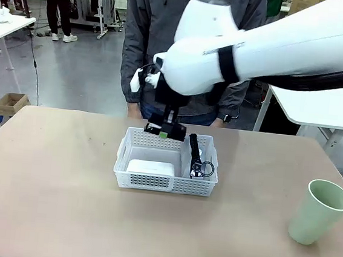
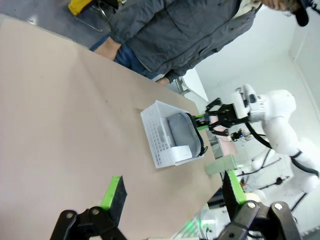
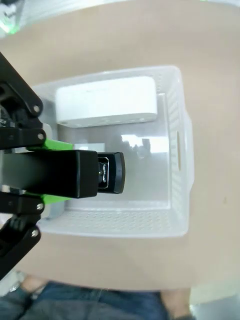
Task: Efficiently arrange items inside the basket to fit them all.
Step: Pick up the Stapler and place it inside the Organizing basket.
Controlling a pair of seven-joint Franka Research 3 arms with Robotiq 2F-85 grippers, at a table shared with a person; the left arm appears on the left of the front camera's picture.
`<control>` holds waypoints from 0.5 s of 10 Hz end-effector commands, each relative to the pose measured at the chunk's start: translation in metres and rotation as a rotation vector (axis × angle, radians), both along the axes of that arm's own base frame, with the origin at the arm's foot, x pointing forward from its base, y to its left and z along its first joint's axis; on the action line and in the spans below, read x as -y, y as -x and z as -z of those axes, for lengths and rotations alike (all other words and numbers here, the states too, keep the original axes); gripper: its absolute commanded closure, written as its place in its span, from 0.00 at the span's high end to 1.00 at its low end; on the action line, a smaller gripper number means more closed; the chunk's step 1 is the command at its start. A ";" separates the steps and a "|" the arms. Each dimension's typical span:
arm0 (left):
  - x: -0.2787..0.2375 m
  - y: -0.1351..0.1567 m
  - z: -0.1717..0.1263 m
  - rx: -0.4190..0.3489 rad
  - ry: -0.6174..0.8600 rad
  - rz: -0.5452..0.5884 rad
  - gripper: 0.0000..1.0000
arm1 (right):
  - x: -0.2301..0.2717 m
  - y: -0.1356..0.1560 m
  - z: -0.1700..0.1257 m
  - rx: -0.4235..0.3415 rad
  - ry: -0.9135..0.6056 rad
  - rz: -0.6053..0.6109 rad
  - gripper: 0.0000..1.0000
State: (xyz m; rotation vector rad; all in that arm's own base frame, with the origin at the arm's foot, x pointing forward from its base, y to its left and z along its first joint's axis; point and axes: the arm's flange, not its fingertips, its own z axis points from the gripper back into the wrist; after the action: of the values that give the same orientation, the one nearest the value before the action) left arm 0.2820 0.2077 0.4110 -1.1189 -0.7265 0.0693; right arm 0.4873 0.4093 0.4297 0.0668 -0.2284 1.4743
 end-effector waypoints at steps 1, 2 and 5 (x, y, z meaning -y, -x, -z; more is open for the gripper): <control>-0.002 0.003 -0.001 0.008 -0.003 0.014 1.00 | -0.034 -0.019 0.004 -0.078 0.068 -0.057 0.37; -0.002 0.003 -0.001 0.008 -0.003 0.014 1.00 | -0.048 -0.021 0.015 -0.106 0.117 -0.067 0.37; -0.002 0.003 -0.001 0.008 -0.003 0.014 1.00 | -0.078 -0.022 0.056 -0.077 0.263 0.064 0.37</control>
State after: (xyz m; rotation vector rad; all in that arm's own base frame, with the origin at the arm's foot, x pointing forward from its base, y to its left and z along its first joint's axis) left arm 0.2819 0.2077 0.4111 -1.1188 -0.7266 0.0693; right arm 0.5017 0.4688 0.3741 0.0050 0.0052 1.5012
